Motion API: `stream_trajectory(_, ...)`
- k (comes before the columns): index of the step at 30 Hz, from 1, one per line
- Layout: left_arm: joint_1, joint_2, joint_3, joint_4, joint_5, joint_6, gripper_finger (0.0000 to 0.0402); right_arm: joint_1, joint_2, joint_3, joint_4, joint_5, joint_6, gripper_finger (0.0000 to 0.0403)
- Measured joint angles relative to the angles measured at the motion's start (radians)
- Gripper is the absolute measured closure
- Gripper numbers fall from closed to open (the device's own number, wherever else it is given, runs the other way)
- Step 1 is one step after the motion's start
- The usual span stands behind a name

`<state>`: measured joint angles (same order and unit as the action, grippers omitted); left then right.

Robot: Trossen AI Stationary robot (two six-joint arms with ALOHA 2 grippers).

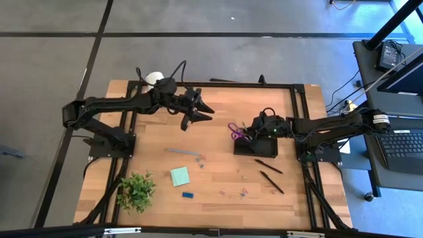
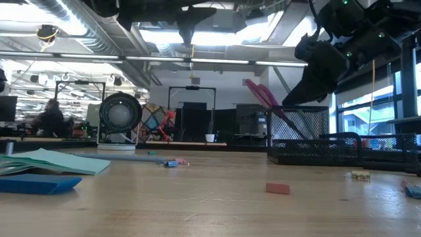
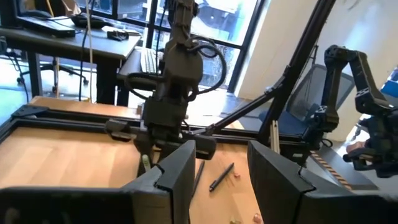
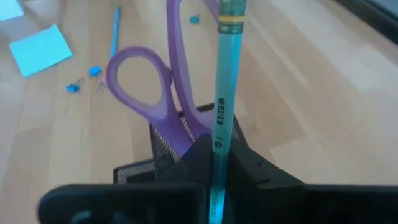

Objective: Pick and place office supplies into organizer
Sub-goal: Put the light blue pencil into the black desk organizer

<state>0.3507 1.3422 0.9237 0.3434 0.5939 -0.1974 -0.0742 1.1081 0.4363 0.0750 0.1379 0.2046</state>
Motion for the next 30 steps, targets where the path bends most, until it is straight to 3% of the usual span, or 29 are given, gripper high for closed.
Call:
stream_trajectory(4,-0.003,0.0,0.0,-0.001,-0.001,0.0,0.0261,0.0,0.0,-0.016,0.013,0.0,0.003,0.0354)
stream_trajectory(30,-0.003,0.0,0.0,-0.002,0.0,-0.008,0.0261,0.0,0.0,-0.032,0.057,-0.001,0.025,0.035)
